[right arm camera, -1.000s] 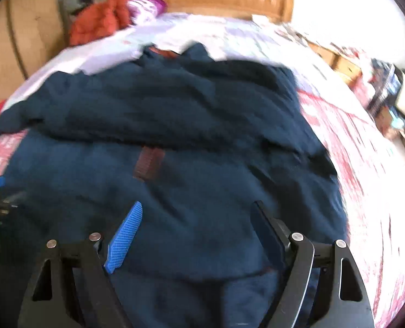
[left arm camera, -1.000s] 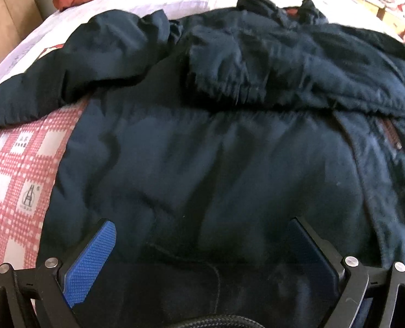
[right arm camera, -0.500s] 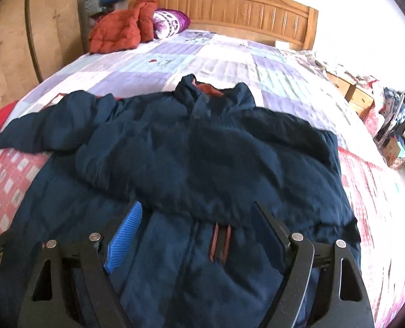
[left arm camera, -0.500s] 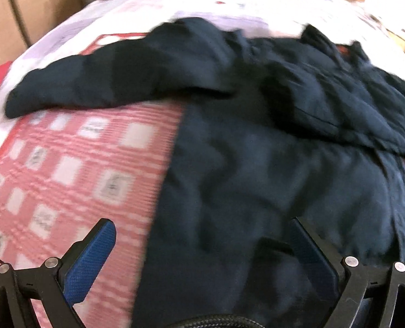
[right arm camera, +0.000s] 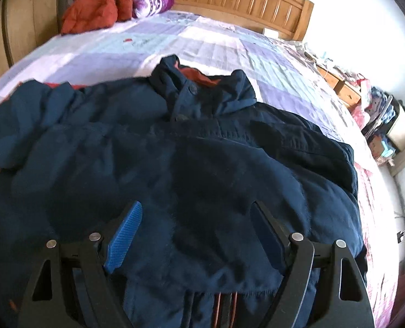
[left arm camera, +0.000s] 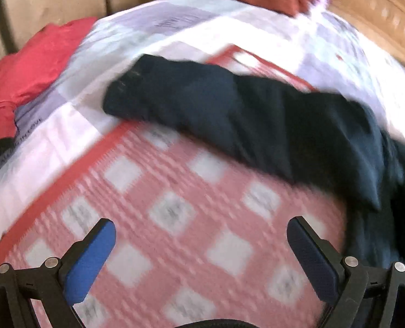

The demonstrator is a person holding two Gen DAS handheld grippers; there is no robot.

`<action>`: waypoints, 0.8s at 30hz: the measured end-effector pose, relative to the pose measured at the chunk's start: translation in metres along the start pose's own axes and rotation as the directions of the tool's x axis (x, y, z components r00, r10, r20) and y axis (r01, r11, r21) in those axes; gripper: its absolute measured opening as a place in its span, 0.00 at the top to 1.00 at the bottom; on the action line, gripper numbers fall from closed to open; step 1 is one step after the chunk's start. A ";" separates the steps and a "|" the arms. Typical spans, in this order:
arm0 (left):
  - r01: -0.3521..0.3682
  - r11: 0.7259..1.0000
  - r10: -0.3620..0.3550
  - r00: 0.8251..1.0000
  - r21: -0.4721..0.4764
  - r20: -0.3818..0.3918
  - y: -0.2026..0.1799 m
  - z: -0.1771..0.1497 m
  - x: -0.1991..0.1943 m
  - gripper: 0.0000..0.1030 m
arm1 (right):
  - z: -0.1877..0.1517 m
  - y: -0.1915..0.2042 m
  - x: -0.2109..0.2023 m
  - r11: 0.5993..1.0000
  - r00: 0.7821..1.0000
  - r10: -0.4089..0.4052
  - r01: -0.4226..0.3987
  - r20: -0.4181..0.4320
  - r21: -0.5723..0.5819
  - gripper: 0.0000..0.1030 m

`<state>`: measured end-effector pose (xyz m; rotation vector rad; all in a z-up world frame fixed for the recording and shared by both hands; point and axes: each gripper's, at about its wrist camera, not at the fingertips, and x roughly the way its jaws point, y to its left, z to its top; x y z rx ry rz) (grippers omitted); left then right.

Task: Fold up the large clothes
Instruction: 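Grasp the navy sleeve cuff with the left tool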

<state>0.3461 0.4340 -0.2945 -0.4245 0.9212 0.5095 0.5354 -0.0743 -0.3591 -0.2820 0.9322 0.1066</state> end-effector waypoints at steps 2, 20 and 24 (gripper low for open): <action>0.041 0.996 -0.042 0.999 -0.081 -0.012 0.018 0.021 0.018 0.00 | -0.002 0.001 0.014 1.000 1.000 -0.005 0.004 -0.026 -0.013 0.18; 0.130 0.854 -0.202 0.975 -0.503 -0.092 0.048 0.085 0.168 0.00 | -0.030 -0.001 0.052 0.999 0.997 0.003 -0.006 0.082 0.034 0.13; 0.126 0.838 -0.195 0.978 -0.531 -0.076 0.046 0.103 0.182 0.02 | -0.033 -0.003 0.053 0.999 0.996 0.012 -0.016 0.085 0.042 0.13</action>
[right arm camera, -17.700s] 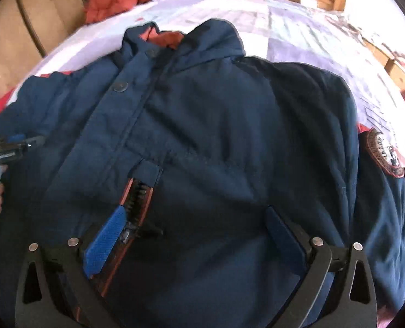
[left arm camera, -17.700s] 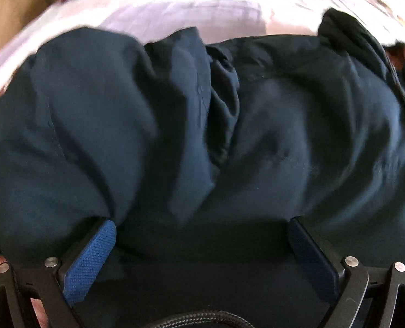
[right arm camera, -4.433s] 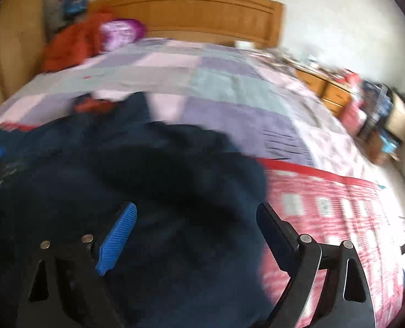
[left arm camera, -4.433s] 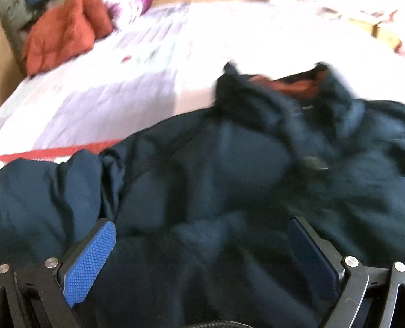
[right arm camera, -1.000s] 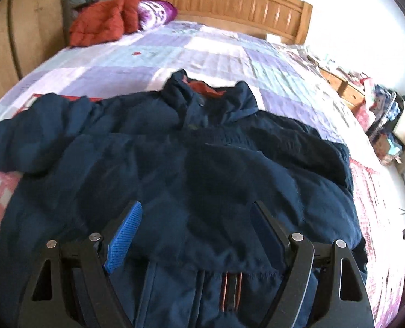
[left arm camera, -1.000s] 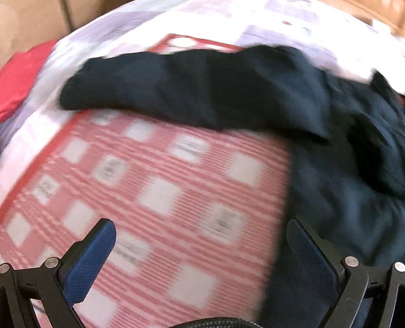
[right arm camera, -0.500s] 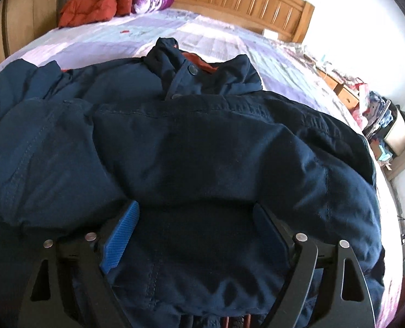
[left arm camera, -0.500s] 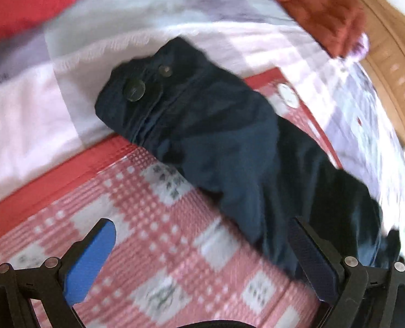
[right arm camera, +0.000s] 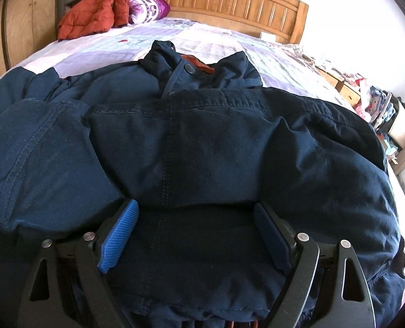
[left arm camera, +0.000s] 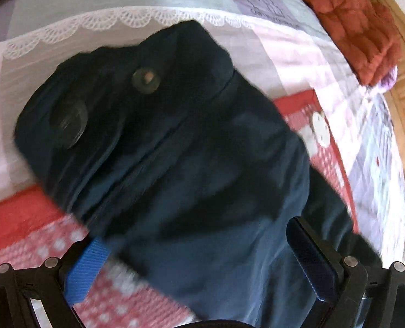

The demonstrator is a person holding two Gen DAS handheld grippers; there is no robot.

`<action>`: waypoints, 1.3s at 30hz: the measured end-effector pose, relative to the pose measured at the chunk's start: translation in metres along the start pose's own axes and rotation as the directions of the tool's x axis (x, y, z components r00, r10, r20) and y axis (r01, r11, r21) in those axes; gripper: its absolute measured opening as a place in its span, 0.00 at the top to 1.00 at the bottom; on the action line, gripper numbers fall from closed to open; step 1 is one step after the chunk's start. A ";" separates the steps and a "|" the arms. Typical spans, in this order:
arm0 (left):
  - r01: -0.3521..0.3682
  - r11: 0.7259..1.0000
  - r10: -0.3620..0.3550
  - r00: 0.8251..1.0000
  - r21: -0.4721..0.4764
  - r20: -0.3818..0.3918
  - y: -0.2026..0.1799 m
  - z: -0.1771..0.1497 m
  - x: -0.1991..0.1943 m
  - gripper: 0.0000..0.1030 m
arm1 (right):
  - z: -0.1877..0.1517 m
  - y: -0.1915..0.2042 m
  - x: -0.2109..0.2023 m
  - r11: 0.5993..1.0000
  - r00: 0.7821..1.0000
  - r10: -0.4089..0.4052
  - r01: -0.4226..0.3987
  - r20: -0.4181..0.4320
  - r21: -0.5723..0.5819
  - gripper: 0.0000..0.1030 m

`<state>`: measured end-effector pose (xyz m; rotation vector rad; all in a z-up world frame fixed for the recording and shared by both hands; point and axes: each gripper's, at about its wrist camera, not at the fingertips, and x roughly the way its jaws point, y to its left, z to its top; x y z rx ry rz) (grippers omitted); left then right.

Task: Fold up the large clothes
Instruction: 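Grasp the navy sleeve cuff with the left tool, then lift the sleeve with the left tool and carry it across the jacket body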

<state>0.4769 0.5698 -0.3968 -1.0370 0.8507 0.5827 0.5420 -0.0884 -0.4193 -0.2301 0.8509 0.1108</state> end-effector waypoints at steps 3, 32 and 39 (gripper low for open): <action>0.026 1.000 -0.026 1.000 0.006 0.009 -0.009 0.006 0.006 0.32 | 0.000 0.000 0.001 1.000 1.000 0.003 -0.003 0.001 0.004 0.13; 0.211 0.639 -0.376 0.924 0.739 0.062 -0.312 -0.144 -0.191 0.85 | 0.025 -0.009 -0.019 0.999 0.997 0.052 -0.052 -0.056 0.002 0.14; 0.317 0.464 -0.430 0.897 0.827 -0.103 -0.391 -0.271 -0.194 0.85 | 0.019 -0.069 -0.100 0.995 0.991 0.073 -0.081 0.108 0.065 0.14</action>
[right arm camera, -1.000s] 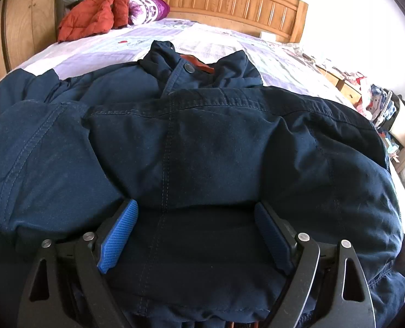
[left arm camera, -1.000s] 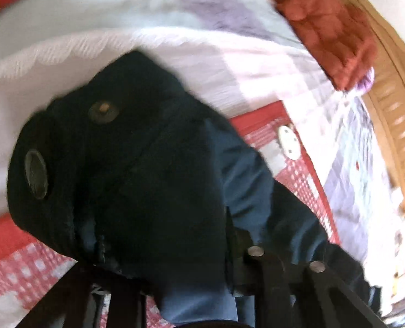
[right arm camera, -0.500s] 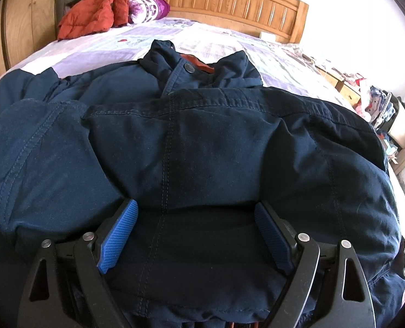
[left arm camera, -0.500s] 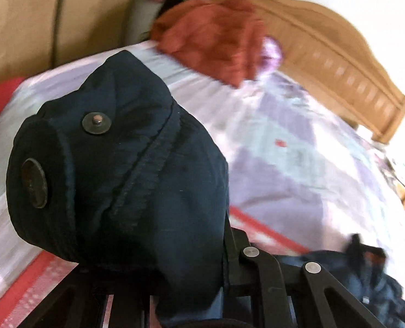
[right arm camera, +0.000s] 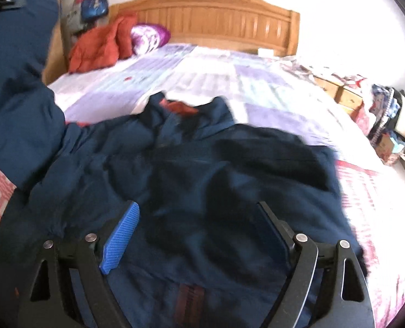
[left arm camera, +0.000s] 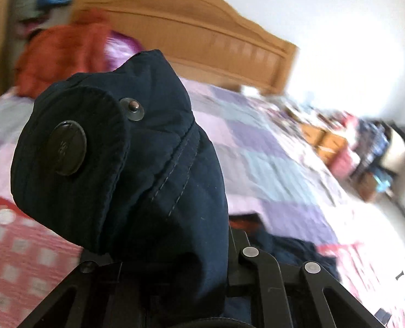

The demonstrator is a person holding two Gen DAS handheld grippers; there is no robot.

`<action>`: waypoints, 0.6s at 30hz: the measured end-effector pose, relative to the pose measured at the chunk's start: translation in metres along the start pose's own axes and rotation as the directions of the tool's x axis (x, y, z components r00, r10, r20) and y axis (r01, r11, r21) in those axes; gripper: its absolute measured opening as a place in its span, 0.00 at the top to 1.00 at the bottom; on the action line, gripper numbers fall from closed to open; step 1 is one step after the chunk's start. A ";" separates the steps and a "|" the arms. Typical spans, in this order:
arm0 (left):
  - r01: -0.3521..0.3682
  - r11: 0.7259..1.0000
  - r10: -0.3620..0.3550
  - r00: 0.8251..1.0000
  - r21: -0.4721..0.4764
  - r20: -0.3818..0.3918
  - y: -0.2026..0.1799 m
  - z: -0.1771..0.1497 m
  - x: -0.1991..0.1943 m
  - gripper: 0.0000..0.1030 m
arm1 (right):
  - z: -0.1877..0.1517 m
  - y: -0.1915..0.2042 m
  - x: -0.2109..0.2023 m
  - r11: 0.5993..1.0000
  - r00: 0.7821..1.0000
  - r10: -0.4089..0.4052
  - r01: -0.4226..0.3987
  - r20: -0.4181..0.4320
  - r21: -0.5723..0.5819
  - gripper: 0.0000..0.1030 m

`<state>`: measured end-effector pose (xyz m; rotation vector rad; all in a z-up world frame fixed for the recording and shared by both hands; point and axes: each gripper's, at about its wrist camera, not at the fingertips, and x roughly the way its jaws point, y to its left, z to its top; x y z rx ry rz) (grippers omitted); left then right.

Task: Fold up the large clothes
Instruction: 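Lift the sleeve with the left tool and carry it across the jacket body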

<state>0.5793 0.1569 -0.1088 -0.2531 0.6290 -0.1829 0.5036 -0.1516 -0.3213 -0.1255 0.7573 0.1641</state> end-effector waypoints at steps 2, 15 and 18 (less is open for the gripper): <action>0.046 0.999 -0.045 0.998 0.012 -0.035 -0.037 -0.016 0.022 0.85 | -0.007 -0.025 -0.013 1.000 1.000 -0.008 0.008 -0.009 0.022 0.14; -0.044 0.952 0.128 0.957 0.302 -0.262 -0.174 -0.191 0.161 0.85 | -0.059 -0.155 -0.057 0.990 0.994 -0.089 0.096 -0.068 0.105 0.14; -0.058 0.926 0.157 0.957 0.372 -0.242 -0.189 -0.208 0.160 0.81 | -0.069 -0.168 -0.059 0.987 0.992 -0.096 0.105 -0.079 0.118 0.14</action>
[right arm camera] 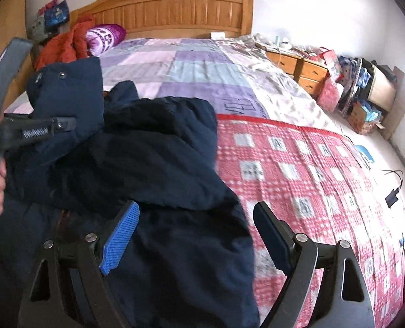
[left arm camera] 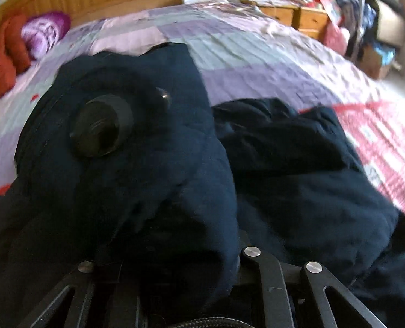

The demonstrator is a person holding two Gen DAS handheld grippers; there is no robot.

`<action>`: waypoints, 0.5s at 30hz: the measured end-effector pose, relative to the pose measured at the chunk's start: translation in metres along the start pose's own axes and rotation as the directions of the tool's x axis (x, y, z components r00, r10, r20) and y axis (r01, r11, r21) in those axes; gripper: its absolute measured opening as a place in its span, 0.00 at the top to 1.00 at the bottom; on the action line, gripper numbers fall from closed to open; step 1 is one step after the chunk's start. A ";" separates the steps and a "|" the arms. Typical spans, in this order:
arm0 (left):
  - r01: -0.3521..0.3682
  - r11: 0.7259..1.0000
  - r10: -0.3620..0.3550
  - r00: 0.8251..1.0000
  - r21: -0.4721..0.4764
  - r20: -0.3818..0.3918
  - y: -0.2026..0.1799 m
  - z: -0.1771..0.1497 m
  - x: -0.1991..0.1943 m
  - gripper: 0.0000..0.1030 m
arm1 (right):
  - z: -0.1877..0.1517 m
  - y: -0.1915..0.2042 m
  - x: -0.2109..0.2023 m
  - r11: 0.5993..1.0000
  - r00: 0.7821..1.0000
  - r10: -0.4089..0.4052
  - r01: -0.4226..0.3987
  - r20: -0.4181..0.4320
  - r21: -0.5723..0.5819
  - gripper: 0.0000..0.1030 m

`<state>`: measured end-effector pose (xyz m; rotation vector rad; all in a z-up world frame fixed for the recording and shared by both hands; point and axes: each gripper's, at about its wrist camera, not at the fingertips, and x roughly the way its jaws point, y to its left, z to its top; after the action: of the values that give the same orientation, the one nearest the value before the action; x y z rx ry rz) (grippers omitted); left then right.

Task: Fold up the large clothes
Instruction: 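Lift the sleeve with the left tool and carry it across the jacket body, then lay the sleeve on the jacket and open the left tool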

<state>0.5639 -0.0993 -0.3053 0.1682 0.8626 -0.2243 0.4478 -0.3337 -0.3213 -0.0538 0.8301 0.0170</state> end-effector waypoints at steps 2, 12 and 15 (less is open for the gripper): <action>0.007 1.000 -0.008 1.000 0.015 0.005 -0.013 -0.004 -0.001 0.72 | -0.005 -0.005 0.001 1.000 1.000 -0.002 0.002 -0.009 0.011 0.14; 0.272 0.961 -0.268 0.960 -0.054 0.076 -0.020 -0.040 -0.069 0.39 | -0.016 -0.011 -0.005 0.998 0.999 -0.030 0.032 -0.032 0.061 0.14; 0.188 0.975 -0.167 0.972 -0.118 0.164 0.031 -0.046 -0.100 0.36 | -0.015 -0.011 -0.010 0.997 0.998 -0.045 0.047 -0.033 0.061 0.14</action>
<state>0.4757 -0.0455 -0.2562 -0.0516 0.7364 -0.3420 0.4303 -0.3455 -0.3239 -0.0146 0.8597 -0.0533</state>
